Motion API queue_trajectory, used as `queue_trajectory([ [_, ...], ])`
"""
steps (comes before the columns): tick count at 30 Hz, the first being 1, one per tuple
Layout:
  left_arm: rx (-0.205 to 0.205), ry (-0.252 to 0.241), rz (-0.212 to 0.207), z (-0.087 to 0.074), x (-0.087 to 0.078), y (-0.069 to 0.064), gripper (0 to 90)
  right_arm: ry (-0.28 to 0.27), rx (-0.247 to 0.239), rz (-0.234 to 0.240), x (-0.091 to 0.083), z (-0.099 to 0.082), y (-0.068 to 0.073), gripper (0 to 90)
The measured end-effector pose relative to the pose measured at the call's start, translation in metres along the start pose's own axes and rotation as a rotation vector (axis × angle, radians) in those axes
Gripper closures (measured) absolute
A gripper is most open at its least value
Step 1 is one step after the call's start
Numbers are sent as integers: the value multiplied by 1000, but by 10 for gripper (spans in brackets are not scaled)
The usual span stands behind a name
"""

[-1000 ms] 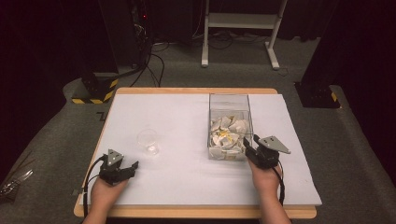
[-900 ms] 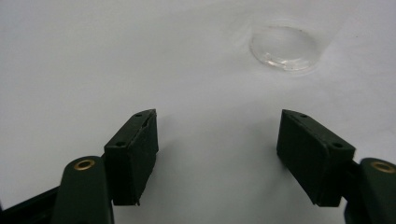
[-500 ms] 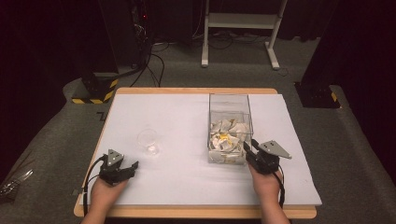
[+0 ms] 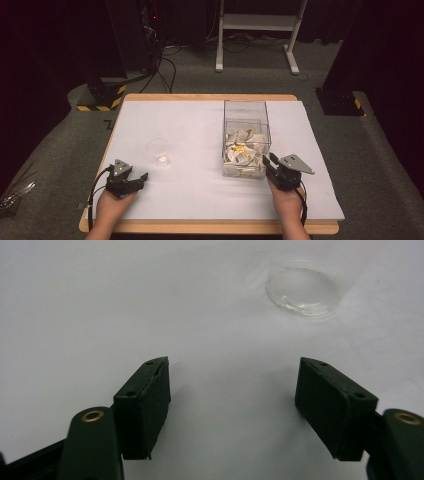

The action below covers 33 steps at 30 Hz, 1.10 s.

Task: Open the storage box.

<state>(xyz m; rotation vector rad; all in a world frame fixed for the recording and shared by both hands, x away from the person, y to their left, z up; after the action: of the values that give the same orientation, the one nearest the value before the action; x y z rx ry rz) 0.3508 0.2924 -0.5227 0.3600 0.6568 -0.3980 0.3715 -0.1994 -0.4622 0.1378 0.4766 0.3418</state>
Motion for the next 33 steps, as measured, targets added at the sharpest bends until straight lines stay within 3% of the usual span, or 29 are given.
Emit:
queue_trajectory([
  [2,17,2,5,0,-1,0,309,3,3,4,-2,-1,-1,698],
  [33,-6,3,-26,1,1,2,297,31,-3,4,-27,-14,5,723],
])
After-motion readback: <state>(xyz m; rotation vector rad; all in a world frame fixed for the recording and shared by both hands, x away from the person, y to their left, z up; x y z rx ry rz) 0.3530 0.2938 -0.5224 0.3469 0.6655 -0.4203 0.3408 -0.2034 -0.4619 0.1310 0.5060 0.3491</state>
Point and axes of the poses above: each handheld gripper's, and its own axes: x roughly forward along the jaws, z roughly out of its top, y roughly to its left, the point moved 2 cm from there along x, roughly forward along the jaws, and after that the axes turned 13 degrees about x, right-handed, at the moved point
